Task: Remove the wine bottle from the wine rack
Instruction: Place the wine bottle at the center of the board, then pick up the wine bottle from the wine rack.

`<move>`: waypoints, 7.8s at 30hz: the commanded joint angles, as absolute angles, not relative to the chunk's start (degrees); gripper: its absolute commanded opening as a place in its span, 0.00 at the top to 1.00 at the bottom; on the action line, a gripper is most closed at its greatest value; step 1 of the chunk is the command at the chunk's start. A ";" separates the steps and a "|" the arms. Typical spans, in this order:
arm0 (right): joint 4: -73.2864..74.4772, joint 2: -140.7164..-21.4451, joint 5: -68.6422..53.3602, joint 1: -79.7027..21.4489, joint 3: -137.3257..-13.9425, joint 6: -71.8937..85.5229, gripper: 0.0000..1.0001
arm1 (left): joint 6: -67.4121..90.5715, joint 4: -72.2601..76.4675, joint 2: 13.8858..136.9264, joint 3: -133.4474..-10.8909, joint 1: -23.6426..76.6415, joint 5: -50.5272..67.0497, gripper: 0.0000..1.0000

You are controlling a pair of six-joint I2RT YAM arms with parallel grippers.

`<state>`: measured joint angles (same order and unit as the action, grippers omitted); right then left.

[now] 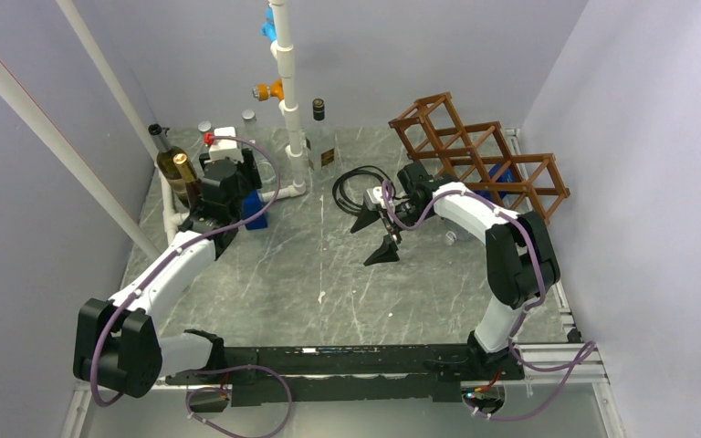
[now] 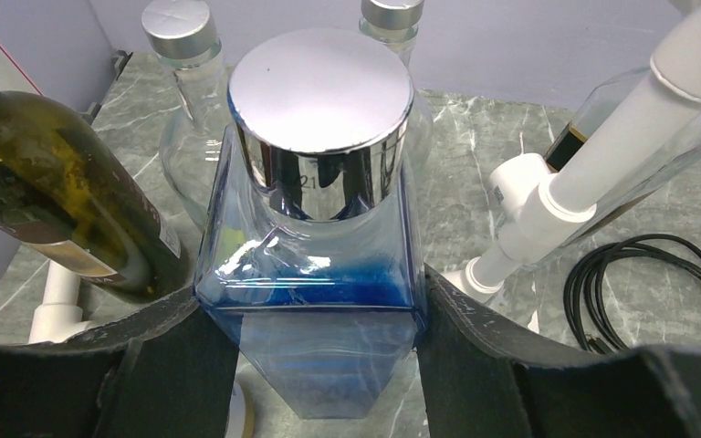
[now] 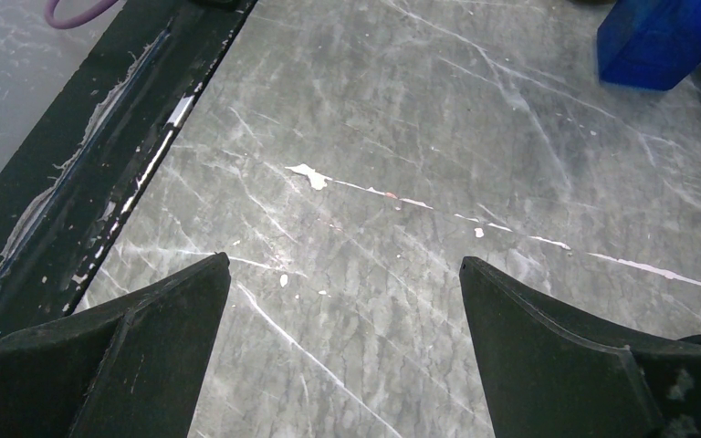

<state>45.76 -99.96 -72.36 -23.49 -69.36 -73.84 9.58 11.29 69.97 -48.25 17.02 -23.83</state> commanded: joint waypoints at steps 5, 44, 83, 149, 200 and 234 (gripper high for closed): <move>44.82 -98.92 -73.86 -23.29 -69.24 -74.12 0.00 | 11.69 16.08 67.07 -50.65 17.05 -20.86 0.57; 44.74 -99.23 -73.81 -23.29 -69.16 -73.92 0.00 | 6.57 8.97 61.05 -54.34 17.14 -17.76 0.01; 50.15 -91.44 -69.86 -17.19 -67.86 -76.89 0.00 | 10.29 0.10 47.86 -54.19 17.14 27.59 0.00; 47.83 -63.58 -60.12 18.87 -62.63 -45.38 0.00 | -2.55 -17.82 60.29 -54.49 35.22 12.92 0.00; 49.07 -77.95 -36.00 15.99 -55.59 -135.15 0.00 | -2.89 -18.77 63.09 -54.93 35.22 12.58 0.00; 22.84 -86.12 -35.31 14.08 -45.64 -151.03 0.08 | -4.04 -22.26 70.22 -57.04 35.16 9.99 0.01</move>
<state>22.57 -85.23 -34.52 14.04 -46.39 -118.48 -3.40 -22.20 70.13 -54.46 34.98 10.37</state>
